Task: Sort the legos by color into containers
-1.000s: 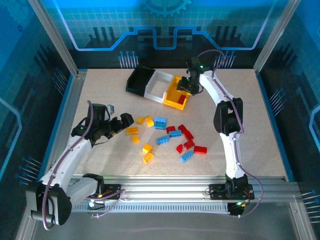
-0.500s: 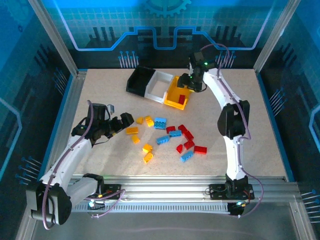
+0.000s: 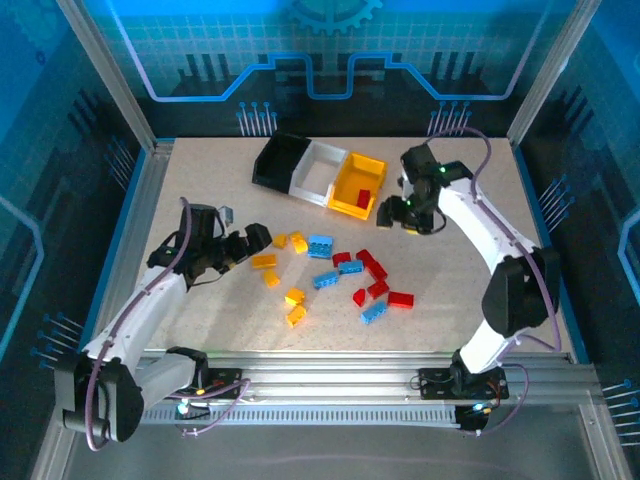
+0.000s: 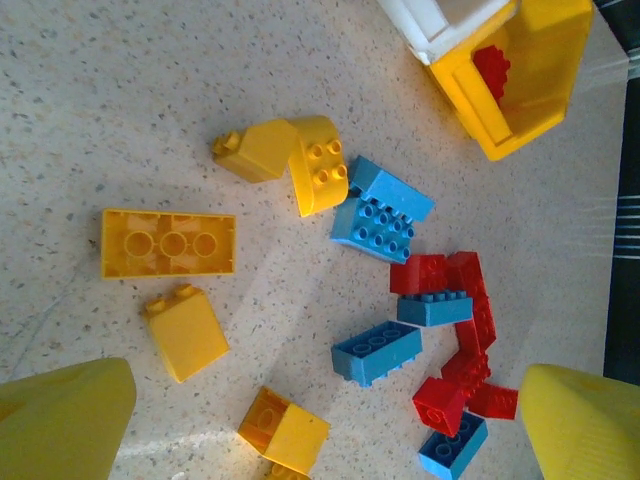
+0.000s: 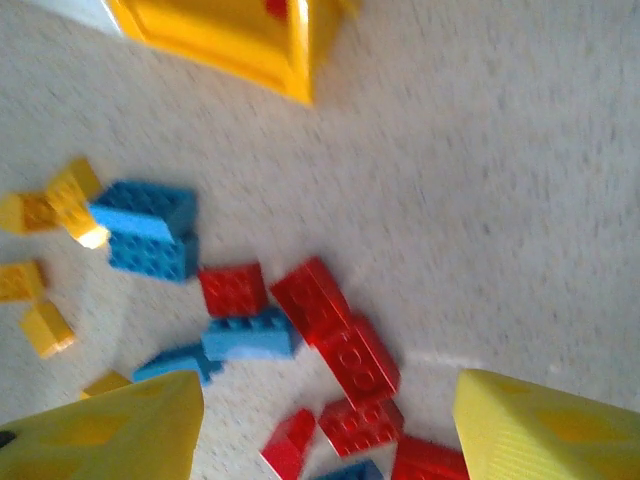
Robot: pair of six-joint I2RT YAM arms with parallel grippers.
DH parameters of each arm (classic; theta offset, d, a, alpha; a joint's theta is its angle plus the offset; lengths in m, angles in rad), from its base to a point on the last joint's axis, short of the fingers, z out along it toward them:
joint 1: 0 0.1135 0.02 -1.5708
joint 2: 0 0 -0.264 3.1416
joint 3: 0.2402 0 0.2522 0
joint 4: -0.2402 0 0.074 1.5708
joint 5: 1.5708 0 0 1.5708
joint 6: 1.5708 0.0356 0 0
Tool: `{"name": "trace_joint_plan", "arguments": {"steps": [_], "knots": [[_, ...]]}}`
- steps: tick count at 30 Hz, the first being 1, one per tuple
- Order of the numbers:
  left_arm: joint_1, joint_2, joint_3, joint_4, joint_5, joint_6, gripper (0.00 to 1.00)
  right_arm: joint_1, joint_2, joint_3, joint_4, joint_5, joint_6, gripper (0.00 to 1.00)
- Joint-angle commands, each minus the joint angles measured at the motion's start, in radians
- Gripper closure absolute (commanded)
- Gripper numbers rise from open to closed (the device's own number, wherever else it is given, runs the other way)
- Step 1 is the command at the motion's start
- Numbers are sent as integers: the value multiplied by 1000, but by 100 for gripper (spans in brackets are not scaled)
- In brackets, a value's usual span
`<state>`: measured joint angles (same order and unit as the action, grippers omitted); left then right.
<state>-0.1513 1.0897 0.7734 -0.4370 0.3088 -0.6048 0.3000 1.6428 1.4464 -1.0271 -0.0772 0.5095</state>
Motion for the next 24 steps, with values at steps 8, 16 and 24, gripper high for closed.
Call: {"name": "trace_joint_plan", "arguments": {"steps": [8,16,24], "knots": [[-54,45,57,8,35,-7,1,-1,-206,-299,50,4,108,25],[-74,35,31,11,34,-17,1,-1,-281,-446,66,-6,197,22],[-74,20,13,6,32,-21,1,-2,-330,-536,87,-31,278,18]]}}
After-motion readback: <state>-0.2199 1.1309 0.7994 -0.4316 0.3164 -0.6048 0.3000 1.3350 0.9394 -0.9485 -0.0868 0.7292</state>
